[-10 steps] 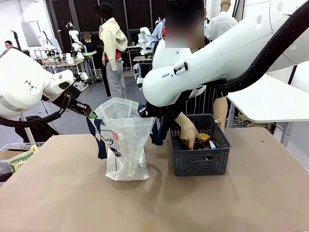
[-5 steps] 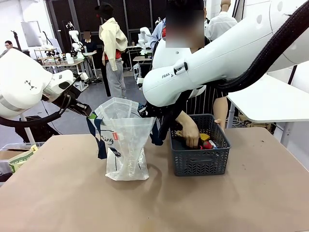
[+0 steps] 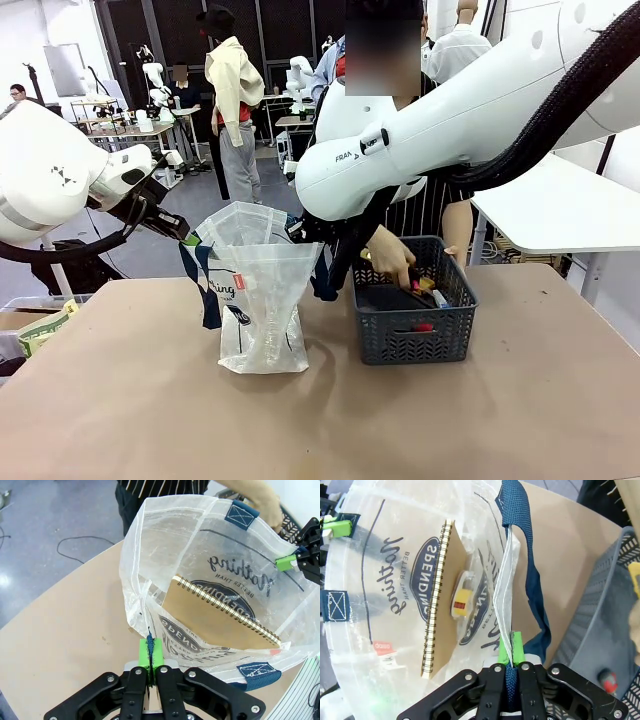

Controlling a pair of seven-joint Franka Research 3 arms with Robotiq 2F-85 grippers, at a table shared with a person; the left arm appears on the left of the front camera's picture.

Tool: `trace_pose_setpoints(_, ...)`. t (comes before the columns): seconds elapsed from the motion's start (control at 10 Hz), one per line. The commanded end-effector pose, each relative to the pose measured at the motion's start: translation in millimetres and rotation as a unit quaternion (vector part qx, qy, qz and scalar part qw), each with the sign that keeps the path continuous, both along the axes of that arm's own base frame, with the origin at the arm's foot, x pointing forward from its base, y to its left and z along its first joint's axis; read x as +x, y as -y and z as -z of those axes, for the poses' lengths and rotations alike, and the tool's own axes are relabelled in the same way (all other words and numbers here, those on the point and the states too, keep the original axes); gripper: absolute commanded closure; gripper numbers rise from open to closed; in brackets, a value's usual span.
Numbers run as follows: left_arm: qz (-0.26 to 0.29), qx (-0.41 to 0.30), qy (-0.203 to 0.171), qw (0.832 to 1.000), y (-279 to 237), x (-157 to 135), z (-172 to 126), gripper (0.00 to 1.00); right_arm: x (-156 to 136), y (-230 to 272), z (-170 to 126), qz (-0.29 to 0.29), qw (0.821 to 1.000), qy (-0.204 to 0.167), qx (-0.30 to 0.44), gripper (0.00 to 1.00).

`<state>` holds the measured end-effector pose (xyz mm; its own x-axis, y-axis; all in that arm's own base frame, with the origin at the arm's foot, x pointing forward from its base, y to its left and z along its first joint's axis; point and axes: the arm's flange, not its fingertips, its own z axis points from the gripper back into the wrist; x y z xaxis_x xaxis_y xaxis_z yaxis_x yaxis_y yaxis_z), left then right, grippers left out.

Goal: Transfer purchased items from the store into the shopping bag.
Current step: Move the Reusable shopping bag to the right side of the table.

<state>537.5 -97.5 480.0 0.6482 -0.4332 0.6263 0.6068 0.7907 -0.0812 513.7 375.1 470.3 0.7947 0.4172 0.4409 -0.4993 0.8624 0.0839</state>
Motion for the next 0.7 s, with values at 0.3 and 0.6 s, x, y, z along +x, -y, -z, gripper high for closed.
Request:
trace_pose_setpoints(0.3, 0.003, 0.004, 0.004, 1.0, -2.7, 1.4, -1.3, 1.0, -0.8, 2.0, -1.4, 0.002, 1.0, -0.002, 0.003, 1.0)
trace_pose_setpoints(0.6, 0.003, 0.004, 0.004, 1.0, -2.7, 1.4, -1.3, 1.0, -0.8, 2.0, -1.4, 0.002, 1.0, -0.002, 0.003, 1.0)
